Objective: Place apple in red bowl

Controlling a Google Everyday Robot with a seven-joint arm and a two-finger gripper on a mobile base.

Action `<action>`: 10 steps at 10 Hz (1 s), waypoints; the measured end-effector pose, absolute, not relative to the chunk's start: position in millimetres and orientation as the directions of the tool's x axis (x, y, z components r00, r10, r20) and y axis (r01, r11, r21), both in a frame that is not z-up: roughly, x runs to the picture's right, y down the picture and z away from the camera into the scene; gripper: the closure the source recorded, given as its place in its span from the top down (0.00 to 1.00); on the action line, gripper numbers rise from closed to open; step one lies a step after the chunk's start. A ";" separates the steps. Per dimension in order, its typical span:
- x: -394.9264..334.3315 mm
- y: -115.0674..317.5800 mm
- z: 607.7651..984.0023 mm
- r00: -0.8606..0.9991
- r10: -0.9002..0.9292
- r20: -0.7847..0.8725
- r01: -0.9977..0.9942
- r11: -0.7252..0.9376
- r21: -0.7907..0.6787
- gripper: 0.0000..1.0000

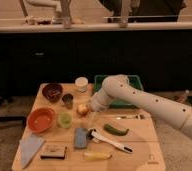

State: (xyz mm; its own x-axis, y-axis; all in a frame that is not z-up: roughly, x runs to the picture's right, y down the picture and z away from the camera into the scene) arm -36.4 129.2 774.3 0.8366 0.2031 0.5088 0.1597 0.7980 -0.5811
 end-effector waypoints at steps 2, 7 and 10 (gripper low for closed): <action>-45.1 122.1 783.0 0.816 0.212 0.537 0.162 0.809 -0.565 0.80; -65.7 107.0 805.8 0.732 0.251 0.634 0.159 0.841 -0.517 0.80; -70.6 104.3 829.6 0.706 0.267 0.656 0.158 0.843 -0.514 0.80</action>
State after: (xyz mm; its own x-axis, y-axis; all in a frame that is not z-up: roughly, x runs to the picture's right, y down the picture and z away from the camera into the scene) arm -70.6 104.3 829.6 0.7062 0.2669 0.6557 0.1585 0.8431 -0.5138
